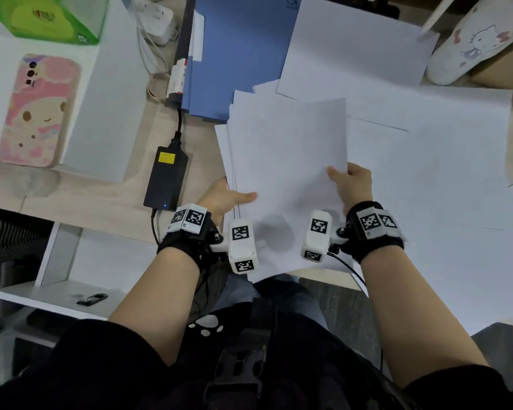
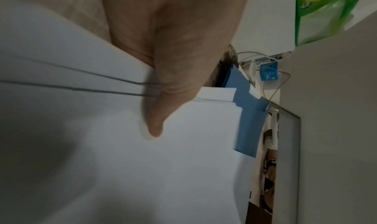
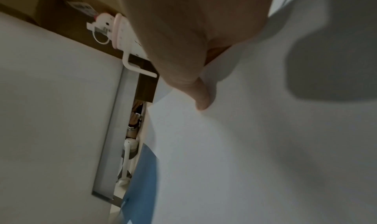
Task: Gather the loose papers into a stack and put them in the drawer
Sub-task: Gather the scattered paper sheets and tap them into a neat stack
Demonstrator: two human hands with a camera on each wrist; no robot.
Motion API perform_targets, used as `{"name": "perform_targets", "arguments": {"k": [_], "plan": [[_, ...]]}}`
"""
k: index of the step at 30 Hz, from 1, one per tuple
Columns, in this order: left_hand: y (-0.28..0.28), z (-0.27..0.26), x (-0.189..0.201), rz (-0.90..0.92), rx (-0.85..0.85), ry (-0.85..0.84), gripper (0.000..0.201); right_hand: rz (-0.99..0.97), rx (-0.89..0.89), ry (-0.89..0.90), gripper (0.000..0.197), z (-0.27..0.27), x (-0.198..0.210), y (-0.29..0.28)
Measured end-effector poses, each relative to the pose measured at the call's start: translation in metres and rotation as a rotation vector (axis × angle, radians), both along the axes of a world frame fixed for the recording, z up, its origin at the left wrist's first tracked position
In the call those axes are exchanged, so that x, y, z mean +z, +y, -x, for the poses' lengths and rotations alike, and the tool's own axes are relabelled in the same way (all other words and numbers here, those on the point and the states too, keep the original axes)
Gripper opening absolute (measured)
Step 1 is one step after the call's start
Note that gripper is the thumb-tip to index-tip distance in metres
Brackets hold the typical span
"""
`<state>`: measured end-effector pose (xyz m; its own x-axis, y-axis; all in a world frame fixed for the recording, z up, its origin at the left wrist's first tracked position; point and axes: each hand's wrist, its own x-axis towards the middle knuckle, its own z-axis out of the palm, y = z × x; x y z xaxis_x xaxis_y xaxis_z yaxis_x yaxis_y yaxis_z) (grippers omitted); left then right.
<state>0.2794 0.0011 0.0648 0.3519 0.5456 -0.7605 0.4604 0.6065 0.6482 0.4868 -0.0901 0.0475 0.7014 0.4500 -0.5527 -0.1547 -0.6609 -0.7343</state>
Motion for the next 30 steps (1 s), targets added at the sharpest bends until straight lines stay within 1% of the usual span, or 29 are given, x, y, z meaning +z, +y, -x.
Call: {"name": "perform_targets", "arguments": {"k": [2, 4, 5, 6, 7, 8, 9, 10, 13, 14, 16, 19, 21, 22, 23, 26, 27, 28, 30], "plan": [[0.000, 0.000, -0.008, -0.031, 0.003, 0.020, 0.049, 0.091, -0.002, -0.006, 0.030, 0.004, -0.007, 0.004], [0.001, -0.001, -0.015, -0.100, 0.053, 0.074, 0.049, 0.128, -0.030, -0.011, 0.036, 0.006, -0.012, 0.005], [0.002, -0.002, -0.017, -0.137, 0.092, 0.095, 0.046, 0.144, -0.034, -0.024, 0.036, 0.006, -0.012, 0.005], [0.003, -0.004, -0.018, -0.171, 0.127, 0.106, 0.044, 0.163, -0.028, -0.040, 0.029, 0.007, -0.013, 0.006], [0.003, -0.008, -0.018, -0.192, 0.150, 0.109, 0.044, 0.176, -0.016, -0.051, 0.016, 0.008, -0.013, 0.005], [0.003, -0.012, -0.016, -0.204, 0.160, 0.100, 0.045, 0.182, -0.007, -0.054, 0.011, 0.008, -0.014, 0.004], [0.003, -0.015, -0.014, -0.214, 0.160, 0.089, 0.046, 0.180, 0.000, -0.048, 0.019, 0.007, -0.016, 0.002], [0.003, -0.018, -0.011, -0.222, 0.153, 0.068, 0.047, 0.161, -0.002, -0.032, 0.021, 0.006, -0.015, 0.000], [0.007, -0.020, -0.003, -0.264, 0.131, -0.010, 0.044, 0.056, -0.014, 0.044, 0.013, -0.002, -0.011, -0.007], [0.009, -0.020, 0.002, -0.279, 0.124, -0.026, 0.042, 0.024, -0.028, 0.064, 0.015, -0.006, -0.008, -0.010], [0.014, -0.019, 0.013, -0.305, 0.111, -0.067, 0.039, -0.068, -0.060, 0.122, 0.023, -0.012, 0.001, -0.016], [0.023, -0.021, 0.029, -0.345, 0.082, -0.152, 0.037, -0.235, -0.055, 0.204, 0.057, -0.018, 0.018, -0.018], [0.028, -0.024, 0.041, -0.394, 0.076, -0.181, 0.035, -0.320, -0.035, 0.230, 0.068, -0.022, 0.034, -0.017], [0.030, -0.027, 0.046, -0.417, 0.089, -0.200, 0.036, -0.366, -0.016, 0.234, 0.067, -0.024, 0.042, -0.016], [0.031, -0.030, 0.052, -0.440, 0.105, -0.226, 0.036, -0.407, 0.010, 0.221, 0.060, -0.025, 0.052, -0.015], [0.031, -0.037, 0.069, -0.527, 0.142, -0.285, 0.033, -0.516, 0.087, 0.107, 0.027, -0.025, 0.079, -0.014], [0.031, -0.039, 0.076, -0.552, 0.149, -0.307, 0.031, -0.549, 0.095, 0.072, 0.020, -0.025, 0.088, -0.013], [0.030, -0.041, 0.083, -0.571, 0.154, -0.335, 0.028, -0.585, 0.088, 0.045, 0.016, -0.026, 0.096, -0.013], [0.032, -0.045, 0.096, -0.605, 0.160, -0.390, 0.023, -0.647, 0.077, 0.011, 0.014, -0.029, 0.111, -0.014]]}}
